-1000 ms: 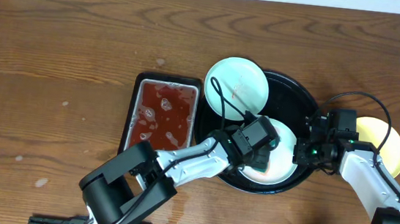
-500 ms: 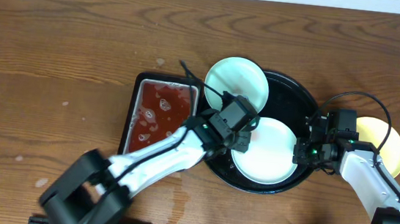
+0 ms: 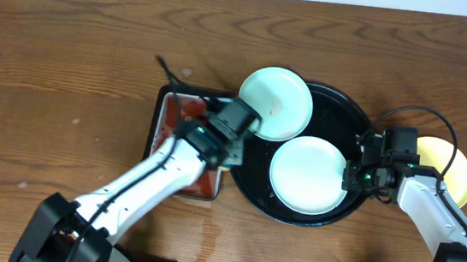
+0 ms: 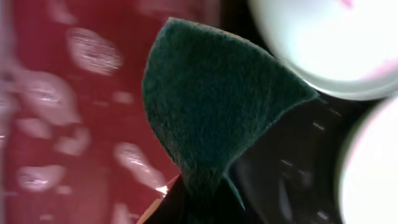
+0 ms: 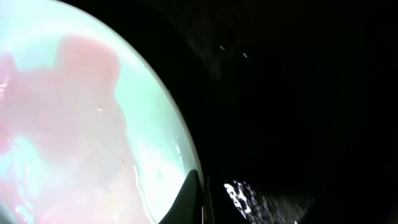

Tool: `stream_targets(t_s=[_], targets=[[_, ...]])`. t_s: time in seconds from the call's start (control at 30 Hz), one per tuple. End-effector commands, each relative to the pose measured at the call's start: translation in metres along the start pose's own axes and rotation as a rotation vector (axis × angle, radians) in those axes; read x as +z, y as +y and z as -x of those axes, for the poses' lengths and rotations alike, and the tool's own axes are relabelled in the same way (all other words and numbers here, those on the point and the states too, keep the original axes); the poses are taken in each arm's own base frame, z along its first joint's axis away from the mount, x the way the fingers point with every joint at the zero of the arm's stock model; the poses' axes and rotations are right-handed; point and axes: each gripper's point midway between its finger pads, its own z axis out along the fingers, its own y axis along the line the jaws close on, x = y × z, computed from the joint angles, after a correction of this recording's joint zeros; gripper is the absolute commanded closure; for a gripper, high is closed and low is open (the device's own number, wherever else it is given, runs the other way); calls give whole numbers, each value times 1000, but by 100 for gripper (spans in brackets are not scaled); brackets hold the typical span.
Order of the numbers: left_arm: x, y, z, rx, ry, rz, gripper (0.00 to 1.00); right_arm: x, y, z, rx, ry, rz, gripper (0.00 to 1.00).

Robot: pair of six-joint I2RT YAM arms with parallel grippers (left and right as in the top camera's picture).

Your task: Clean dirty plates on tray and stack at the side

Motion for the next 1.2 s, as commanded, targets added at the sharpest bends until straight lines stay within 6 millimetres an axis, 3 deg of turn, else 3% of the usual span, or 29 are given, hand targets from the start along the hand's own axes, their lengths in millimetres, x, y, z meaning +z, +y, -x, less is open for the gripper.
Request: stream_targets(t_s=[0.0, 0.17, 0.33, 0.47, 0.77, 1.17], targets=[[-1, 30, 13, -16, -15, 57, 93, -7, 10, 4, -36, -31, 44, 99], [5, 56, 18, -63, 16, 52, 92, -29, 15, 22, -64, -131, 38, 99], [15, 82, 18, -129, 30, 65, 93, -62, 0, 36, -51, -238, -95, 99], [23, 78, 18, -107, 42, -29, 93, -83, -5, 40, -14, -290, -151, 99], [30, 86, 11, -116, 54, -21, 93, -129, 1, 59, -25, -342, -246, 99], [39, 88, 1, -111, 88, -9, 92, -164, 23, 74, -222, -448, -579, 99]])
